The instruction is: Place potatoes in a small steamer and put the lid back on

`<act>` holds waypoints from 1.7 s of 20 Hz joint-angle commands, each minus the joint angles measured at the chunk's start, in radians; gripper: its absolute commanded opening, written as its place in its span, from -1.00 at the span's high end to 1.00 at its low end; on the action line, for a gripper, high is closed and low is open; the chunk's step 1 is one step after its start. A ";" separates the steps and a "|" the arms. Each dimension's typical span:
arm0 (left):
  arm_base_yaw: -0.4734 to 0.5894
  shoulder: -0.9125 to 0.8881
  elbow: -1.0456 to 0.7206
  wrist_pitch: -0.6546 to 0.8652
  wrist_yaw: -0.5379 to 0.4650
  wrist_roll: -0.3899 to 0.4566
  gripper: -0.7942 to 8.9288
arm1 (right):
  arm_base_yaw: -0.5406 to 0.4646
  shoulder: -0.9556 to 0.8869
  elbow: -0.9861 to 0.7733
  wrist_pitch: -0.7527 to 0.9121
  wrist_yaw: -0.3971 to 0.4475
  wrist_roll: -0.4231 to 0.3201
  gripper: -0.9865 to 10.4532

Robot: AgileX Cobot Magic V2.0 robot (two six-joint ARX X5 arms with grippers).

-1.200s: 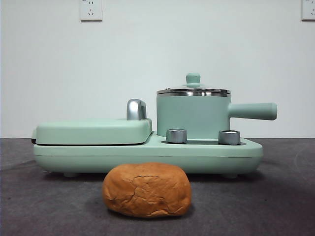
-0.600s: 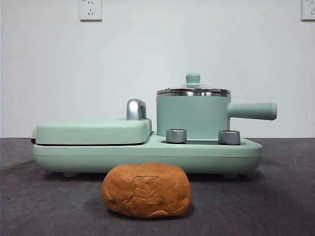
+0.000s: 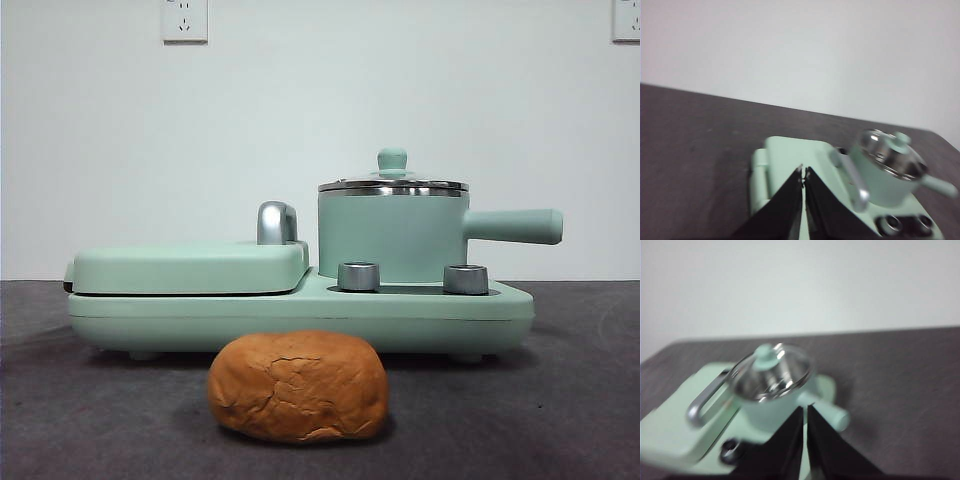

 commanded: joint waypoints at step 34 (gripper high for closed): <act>-0.223 0.432 0.288 -0.211 0.198 0.784 0.23 | 0.053 0.198 0.180 -0.257 -0.113 -0.563 0.36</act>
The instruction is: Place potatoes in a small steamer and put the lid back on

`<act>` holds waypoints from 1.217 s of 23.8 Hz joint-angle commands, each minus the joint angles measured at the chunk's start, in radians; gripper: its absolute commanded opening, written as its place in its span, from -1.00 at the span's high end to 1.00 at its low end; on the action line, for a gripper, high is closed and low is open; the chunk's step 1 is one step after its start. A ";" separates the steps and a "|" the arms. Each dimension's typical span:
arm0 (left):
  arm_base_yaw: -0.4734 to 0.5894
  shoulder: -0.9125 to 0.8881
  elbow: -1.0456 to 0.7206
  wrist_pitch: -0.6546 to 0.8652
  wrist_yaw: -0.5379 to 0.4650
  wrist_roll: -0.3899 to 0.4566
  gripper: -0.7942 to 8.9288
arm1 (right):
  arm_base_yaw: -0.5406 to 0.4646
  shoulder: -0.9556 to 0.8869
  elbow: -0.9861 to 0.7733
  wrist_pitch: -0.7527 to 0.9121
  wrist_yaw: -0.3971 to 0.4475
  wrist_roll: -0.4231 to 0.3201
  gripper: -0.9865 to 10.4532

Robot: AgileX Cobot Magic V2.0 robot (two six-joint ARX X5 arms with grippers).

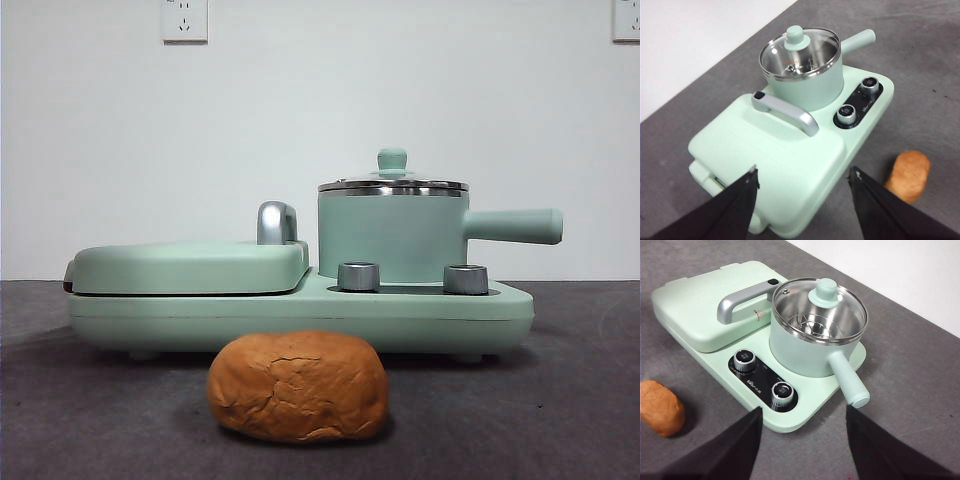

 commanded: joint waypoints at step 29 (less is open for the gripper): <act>-0.264 0.655 0.116 0.713 -0.147 -0.322 0.21 | 0.004 0.003 0.018 0.018 0.052 0.107 0.37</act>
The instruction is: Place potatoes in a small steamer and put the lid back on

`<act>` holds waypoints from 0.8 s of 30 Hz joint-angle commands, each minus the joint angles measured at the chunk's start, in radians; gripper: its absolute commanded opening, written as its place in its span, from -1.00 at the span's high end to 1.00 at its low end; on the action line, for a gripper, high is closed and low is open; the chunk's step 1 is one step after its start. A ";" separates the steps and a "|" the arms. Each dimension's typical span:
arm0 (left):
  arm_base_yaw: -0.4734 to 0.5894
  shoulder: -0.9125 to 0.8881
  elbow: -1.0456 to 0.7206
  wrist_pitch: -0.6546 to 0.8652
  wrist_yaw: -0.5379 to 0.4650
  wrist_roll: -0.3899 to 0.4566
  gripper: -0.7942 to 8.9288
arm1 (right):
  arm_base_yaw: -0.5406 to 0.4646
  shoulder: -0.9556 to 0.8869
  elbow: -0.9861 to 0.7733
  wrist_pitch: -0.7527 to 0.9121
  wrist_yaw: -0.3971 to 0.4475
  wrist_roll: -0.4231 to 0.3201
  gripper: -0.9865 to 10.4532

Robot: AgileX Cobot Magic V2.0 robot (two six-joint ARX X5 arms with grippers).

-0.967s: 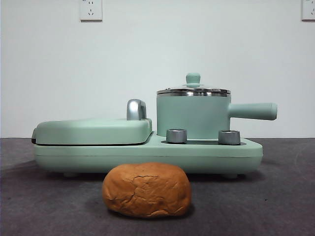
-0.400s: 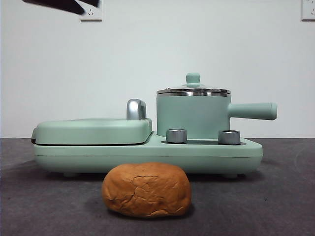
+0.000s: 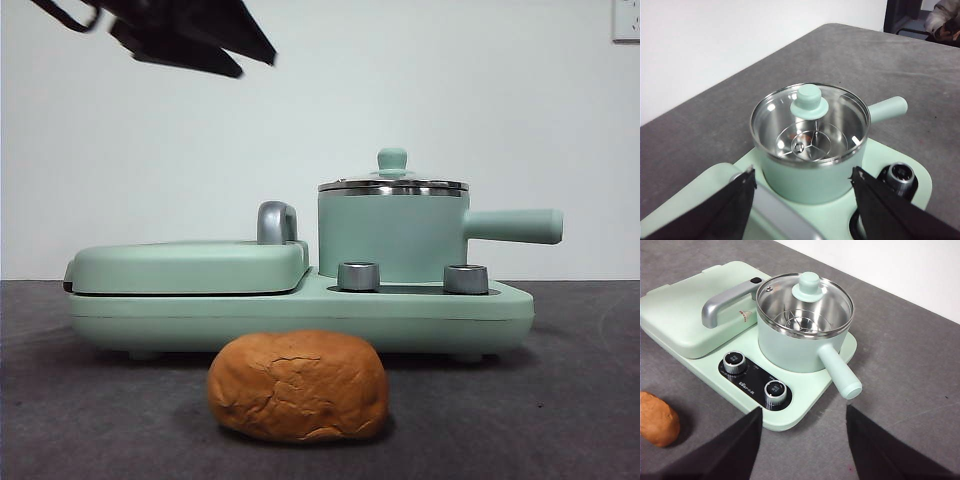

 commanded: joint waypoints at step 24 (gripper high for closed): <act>-0.114 0.615 0.539 0.020 -0.003 -0.014 0.21 | 0.006 0.004 0.018 0.016 0.003 0.018 0.37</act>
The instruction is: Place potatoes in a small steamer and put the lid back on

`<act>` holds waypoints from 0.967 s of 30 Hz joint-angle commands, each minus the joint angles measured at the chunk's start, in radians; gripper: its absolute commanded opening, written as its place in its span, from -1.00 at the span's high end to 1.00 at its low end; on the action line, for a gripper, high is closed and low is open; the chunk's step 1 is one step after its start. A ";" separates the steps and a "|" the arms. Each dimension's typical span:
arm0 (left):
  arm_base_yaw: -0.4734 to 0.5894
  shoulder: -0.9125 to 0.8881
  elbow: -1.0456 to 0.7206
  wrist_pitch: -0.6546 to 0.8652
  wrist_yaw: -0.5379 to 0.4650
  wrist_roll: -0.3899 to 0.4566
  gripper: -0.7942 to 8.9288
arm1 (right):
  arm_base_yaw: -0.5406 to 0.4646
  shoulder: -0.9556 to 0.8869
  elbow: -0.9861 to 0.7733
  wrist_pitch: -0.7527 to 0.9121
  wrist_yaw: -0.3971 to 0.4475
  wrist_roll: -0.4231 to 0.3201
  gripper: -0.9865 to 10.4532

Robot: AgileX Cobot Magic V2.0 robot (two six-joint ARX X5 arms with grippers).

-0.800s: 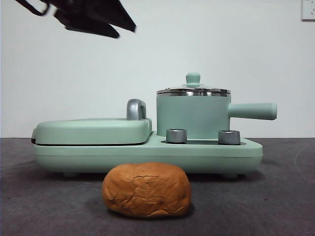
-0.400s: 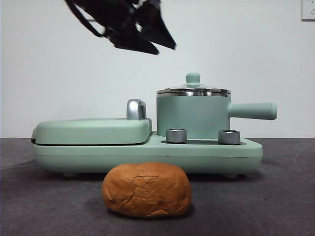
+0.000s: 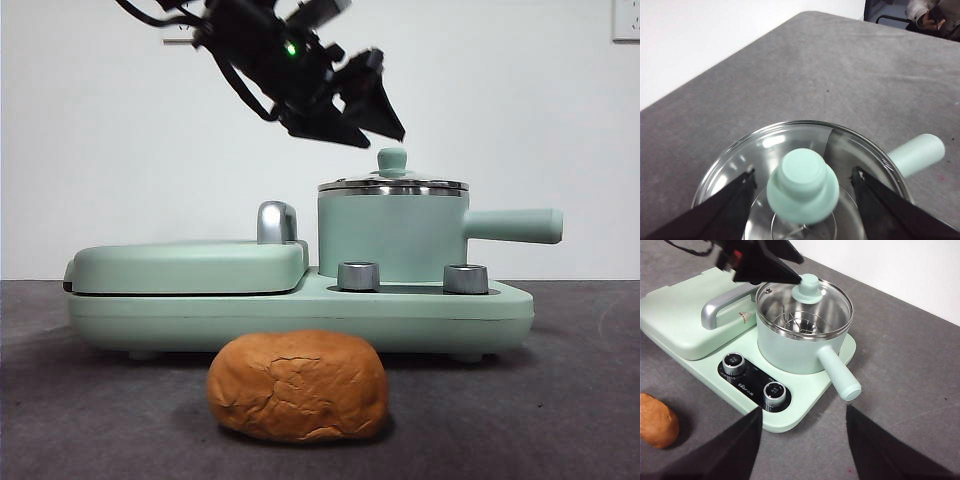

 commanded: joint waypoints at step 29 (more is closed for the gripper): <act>-0.031 0.127 0.057 0.108 -0.003 -0.027 0.82 | 0.025 0.004 0.018 0.010 0.004 0.018 0.37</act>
